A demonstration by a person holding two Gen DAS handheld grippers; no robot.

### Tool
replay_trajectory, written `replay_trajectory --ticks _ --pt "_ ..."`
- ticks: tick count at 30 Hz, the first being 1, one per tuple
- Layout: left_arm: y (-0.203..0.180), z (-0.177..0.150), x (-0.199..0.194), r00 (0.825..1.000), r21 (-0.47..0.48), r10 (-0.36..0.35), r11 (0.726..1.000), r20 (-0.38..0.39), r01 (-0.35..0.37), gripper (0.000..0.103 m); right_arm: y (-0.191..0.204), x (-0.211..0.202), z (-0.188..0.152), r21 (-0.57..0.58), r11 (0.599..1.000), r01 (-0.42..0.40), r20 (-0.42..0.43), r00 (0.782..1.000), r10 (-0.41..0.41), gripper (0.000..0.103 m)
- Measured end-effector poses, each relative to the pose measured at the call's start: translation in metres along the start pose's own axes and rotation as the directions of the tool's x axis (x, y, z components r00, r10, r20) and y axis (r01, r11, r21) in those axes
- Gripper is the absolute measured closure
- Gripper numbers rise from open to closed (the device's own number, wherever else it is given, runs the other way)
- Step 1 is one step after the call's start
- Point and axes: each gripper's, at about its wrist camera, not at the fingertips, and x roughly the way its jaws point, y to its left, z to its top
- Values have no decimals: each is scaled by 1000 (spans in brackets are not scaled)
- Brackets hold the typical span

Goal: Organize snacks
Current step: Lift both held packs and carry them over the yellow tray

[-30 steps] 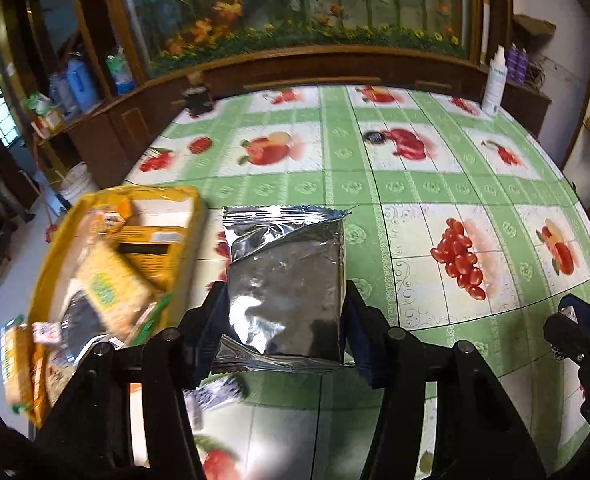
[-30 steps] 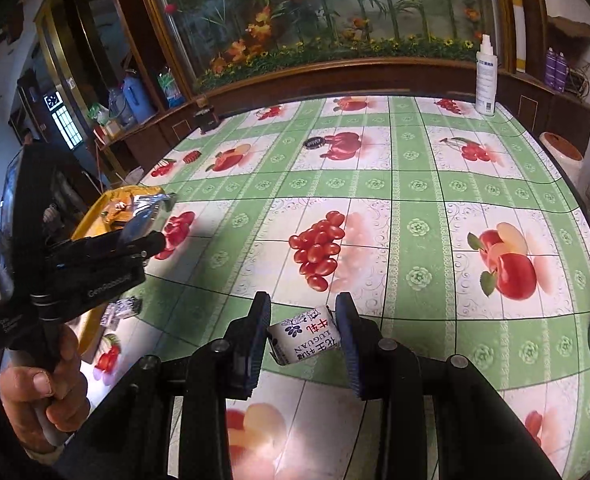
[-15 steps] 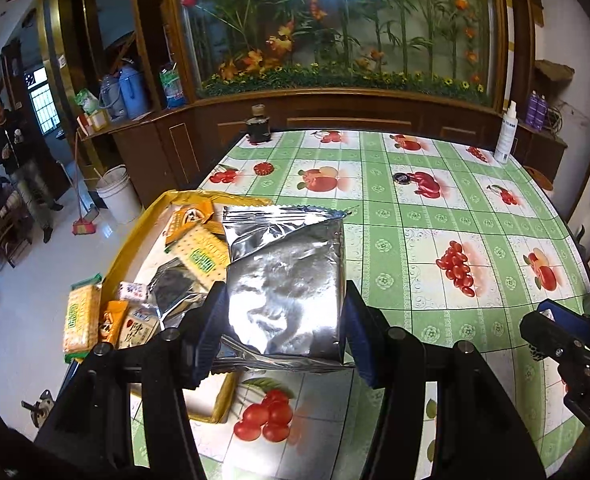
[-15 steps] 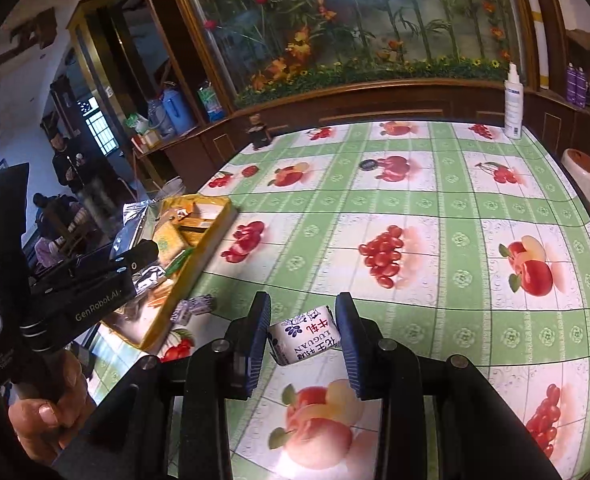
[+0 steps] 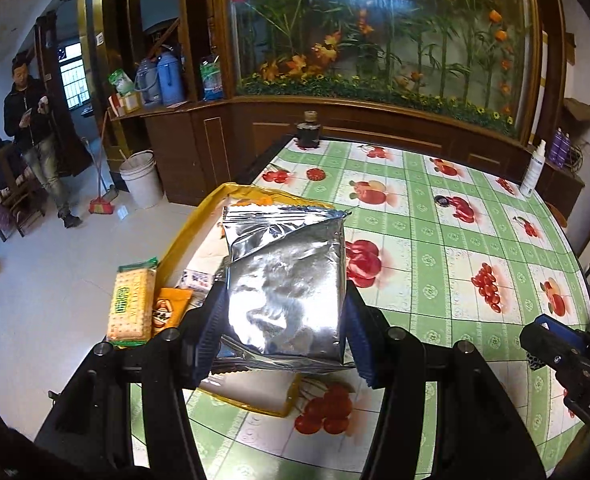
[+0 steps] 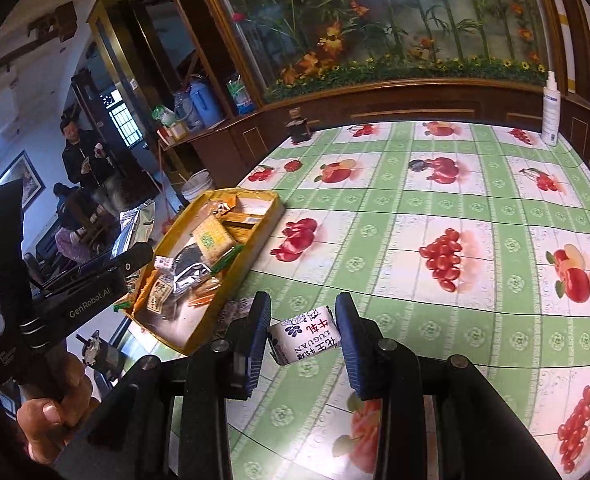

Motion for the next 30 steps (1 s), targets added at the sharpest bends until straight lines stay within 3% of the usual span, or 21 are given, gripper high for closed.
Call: replay_trajectory --ticks 11,30 --pt "29 1 -3 1000 -53 6 999 10 -6 48 30 17 4 -44 999 -29 -26 999 28 69" --pt "47 2 -7 999 -89 19 996 27 -17 48 47 35 12 -56 996 -76 -51 996 73 69"
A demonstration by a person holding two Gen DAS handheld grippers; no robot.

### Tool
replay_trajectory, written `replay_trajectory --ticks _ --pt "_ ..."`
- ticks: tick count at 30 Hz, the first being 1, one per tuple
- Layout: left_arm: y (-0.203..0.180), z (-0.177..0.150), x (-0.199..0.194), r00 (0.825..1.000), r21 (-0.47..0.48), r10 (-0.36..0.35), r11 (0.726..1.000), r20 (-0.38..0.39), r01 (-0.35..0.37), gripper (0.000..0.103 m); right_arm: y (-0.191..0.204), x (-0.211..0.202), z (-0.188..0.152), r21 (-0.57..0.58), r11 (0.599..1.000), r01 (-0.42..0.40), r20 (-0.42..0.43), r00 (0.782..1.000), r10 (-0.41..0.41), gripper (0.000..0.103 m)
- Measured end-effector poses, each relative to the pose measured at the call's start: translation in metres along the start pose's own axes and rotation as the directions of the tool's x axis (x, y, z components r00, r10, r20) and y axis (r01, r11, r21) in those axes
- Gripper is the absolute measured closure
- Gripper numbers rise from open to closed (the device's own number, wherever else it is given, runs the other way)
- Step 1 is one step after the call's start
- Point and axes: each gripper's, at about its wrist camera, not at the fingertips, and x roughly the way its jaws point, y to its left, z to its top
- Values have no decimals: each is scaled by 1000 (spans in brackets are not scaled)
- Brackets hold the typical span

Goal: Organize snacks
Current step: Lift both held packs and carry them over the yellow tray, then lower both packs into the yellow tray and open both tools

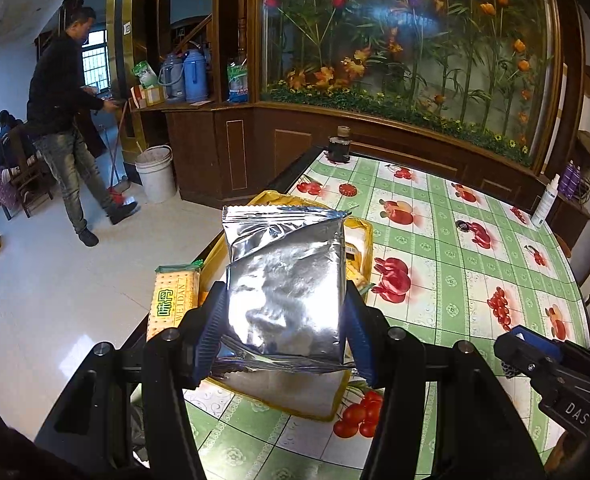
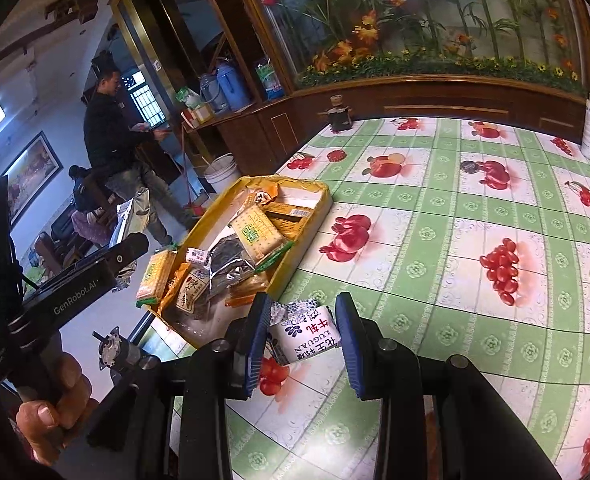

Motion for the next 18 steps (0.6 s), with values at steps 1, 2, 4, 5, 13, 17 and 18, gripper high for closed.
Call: replay_trajectory --ticks 1,2,4,5,13,17,18 --pt "2 0 1 1000 -1 1 1000 -2 -1 48 2 4 2 -1 1000 -10 -4 1000 10 69" --pt "4 0 3 1000 -2 3 1000 -5 -3 48 5 8 4 -2 1000 -21 -8 1000 21 69" --pt "8 1 5 1000 -8 10 1000 -7 -11 48 10 19 10 0 999 -47 -15 999 47 69" --pt "10 1 7 1000 -10 13 1000 -10 -13 48 13 24 12 2 998 -61 -19 998 61 69" --pt "26 2 28 998 -29 44 999 -37 -45 48 35 83 38 7 992 -128 -68 989 128 69" --pt "31 2 48 996 -31 64 997 -63 -66 48 47 121 53 -6 991 -135 -91 987 134 69" --pt "33 2 54 995 -33 68 997 -75 -71 48 51 130 57 -10 990 -138 -99 986 136 69"
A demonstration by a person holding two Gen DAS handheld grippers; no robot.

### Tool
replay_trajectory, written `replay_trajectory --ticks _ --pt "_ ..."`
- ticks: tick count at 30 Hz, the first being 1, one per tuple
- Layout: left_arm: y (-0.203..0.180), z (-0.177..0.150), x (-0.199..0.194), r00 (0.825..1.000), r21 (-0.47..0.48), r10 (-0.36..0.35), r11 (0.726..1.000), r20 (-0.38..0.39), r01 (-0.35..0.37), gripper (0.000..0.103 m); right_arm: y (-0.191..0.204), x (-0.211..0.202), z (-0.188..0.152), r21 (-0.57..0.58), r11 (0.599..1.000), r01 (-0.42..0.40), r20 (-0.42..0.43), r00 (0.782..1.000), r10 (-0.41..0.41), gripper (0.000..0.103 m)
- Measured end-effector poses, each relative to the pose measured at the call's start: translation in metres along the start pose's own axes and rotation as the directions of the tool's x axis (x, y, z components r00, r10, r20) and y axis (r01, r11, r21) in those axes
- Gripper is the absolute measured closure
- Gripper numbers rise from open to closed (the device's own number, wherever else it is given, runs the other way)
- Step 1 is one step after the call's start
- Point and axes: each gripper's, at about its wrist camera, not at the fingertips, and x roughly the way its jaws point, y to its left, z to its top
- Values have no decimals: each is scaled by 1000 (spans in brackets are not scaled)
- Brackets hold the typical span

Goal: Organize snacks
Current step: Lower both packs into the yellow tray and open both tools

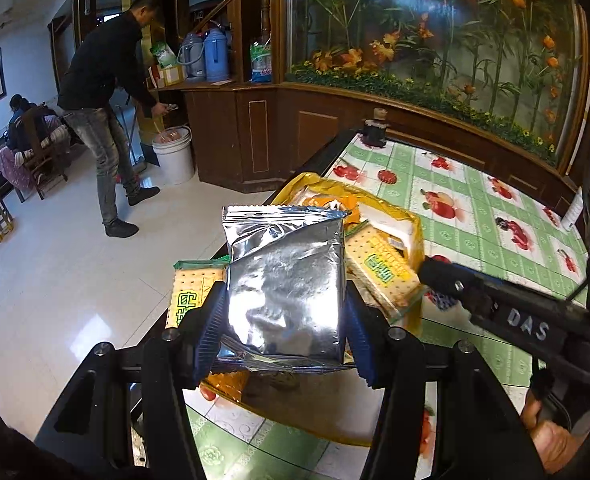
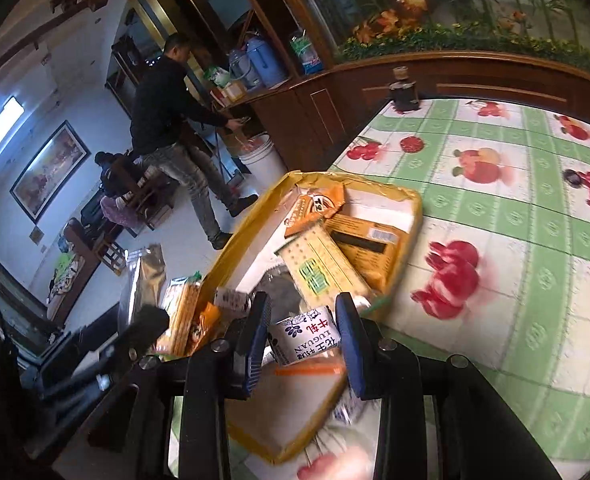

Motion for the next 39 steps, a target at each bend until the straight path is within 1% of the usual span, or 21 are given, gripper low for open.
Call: replay_trajectory --ticks 5,8,15,17,18,19,20,21,22,23,24,25,27,32,39 --pt "7 -2 26 998 -29 -7 1000 -58 6 48 4 41 18 -9 1000 2 -37 999 -3 69" --pt "7 -4 33 997 -30 -7 1000 -76 5 48 4 55 23 -21 1000 7 -48 999 -8 69" --pt "5 -7 36 996 -21 -13 1000 -87 11 48 0 70 28 -29 999 16 -58 998 -17 69" --pt "5 -7 36 995 -22 -30 999 -95 28 48 1 74 30 -38 999 14 -62 998 -16 69" --pt "5 -7 36 994 -23 -40 999 -100 38 48 1 76 31 -43 999 9 -66 998 -12 65" --pt "4 -6 37 994 -23 -42 999 -99 40 48 2 76 31 -44 999 9 -68 998 -12 65" --pt "4 -6 35 995 -19 -36 999 -98 34 44 2 76 31 -43 999 5 -67 998 -8 64" --pt "3 -6 32 996 -12 -26 1000 -90 25 42 2 75 30 -43 999 3 -66 998 -6 60" --pt "2 -6 30 997 -7 -18 1000 -81 17 37 2 74 30 -44 999 3 -64 998 -6 50" --pt "1 -5 27 997 -2 -12 1000 -71 12 34 3 72 30 -46 999 9 -58 998 -11 44" --pt "0 -5 23 998 1 -14 1000 -61 14 31 4 69 30 -48 999 13 -51 999 -15 34" --pt "0 -5 21 999 3 -12 1000 -53 12 28 4 66 30 -50 999 14 -44 999 -16 30" --pt "0 -5 13 999 3 -10 1000 -37 10 28 6 58 29 -59 998 3 -30 1000 -5 30" --pt "3 -6 1 1000 -12 -12 1000 -25 12 28 8 37 28 -66 998 -25 -6 1000 24 29" --pt "6 -13 -25 1000 -38 -6 999 4 6 27 9 6 18 -74 995 -61 7 998 62 28"
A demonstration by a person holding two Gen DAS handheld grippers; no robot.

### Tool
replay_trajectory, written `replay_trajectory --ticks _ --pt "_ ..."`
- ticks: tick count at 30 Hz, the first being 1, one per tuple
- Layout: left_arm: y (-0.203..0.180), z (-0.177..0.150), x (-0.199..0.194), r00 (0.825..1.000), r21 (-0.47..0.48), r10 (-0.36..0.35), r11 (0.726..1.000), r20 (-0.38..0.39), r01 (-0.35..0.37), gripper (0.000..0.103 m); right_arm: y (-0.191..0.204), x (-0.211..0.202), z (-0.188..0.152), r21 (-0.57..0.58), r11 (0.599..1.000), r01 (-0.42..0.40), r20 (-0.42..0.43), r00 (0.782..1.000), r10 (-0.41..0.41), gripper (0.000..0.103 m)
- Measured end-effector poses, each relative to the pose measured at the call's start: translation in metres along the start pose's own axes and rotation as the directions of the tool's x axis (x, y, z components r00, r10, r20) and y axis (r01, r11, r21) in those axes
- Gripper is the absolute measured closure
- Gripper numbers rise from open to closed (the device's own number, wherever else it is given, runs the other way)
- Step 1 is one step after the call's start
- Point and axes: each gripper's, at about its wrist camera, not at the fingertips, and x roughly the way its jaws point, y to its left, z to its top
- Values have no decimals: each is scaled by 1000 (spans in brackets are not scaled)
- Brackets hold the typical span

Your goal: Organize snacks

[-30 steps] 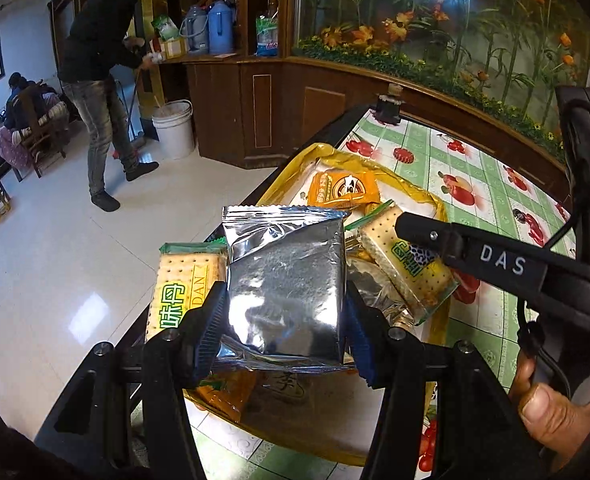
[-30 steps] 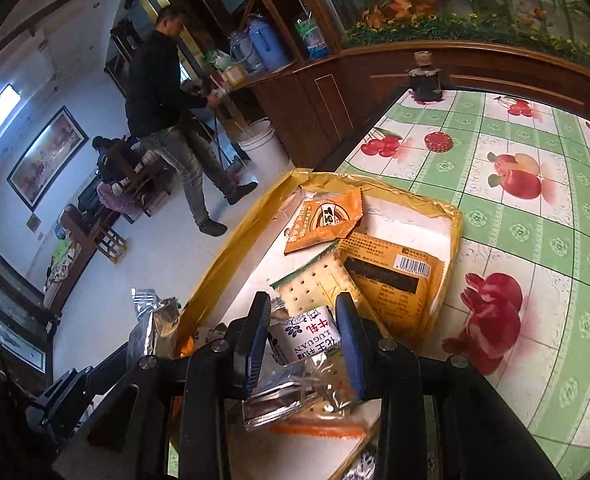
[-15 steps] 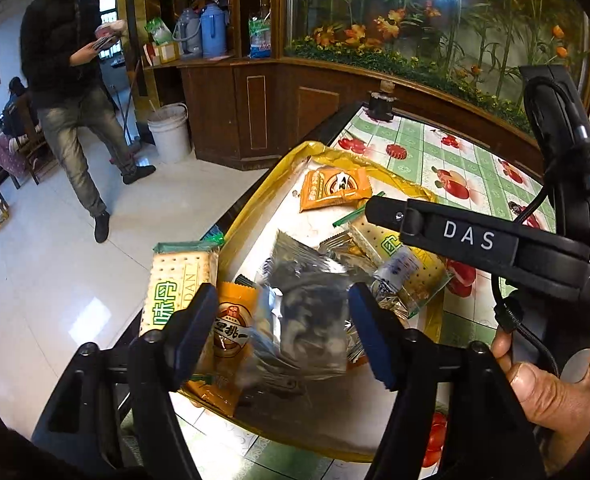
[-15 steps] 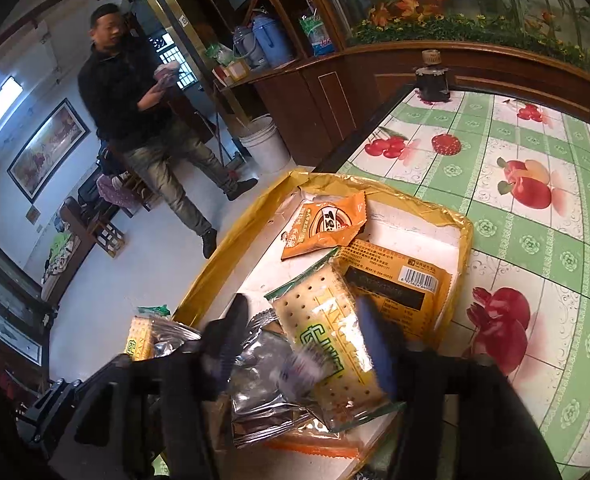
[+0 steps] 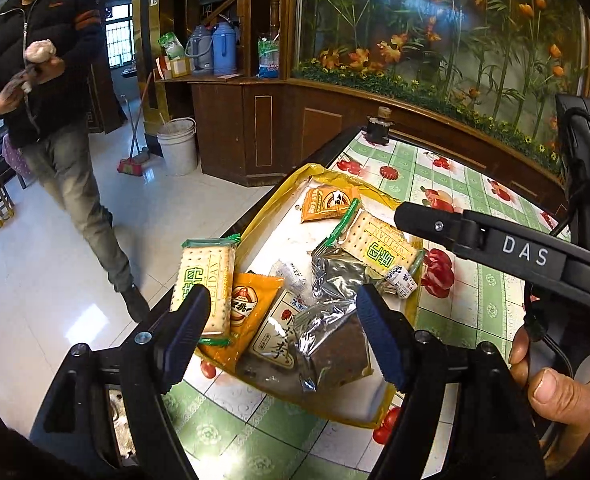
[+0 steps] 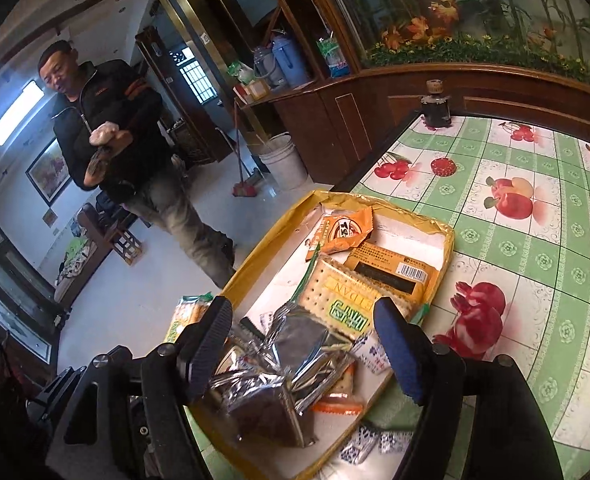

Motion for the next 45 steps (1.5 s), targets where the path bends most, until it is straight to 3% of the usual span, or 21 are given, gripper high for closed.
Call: replay_trajectory --ticks 17,25,32,38,45 --pt "-7 -31 -75 992 12 43 999 115 -45 26 17 -77 -52 -169 984 -62 40 997 69 24" --pt "-14 -43 -96 987 -3 57 998 151 -57 25 22 -90 -74 -284 957 -56 20 998 64 24" --pt "-31 -55 -103 984 49 74 995 163 -83 25 15 -97 -82 -307 949 -76 10 997 83 23" --pt "-36 -62 -102 987 66 70 995 145 -81 25 10 -100 -88 -346 937 -54 5 998 59 23" --pt "-38 -67 -105 987 77 63 994 149 -75 22 18 -103 -100 -443 896 10 26 1000 1 23"
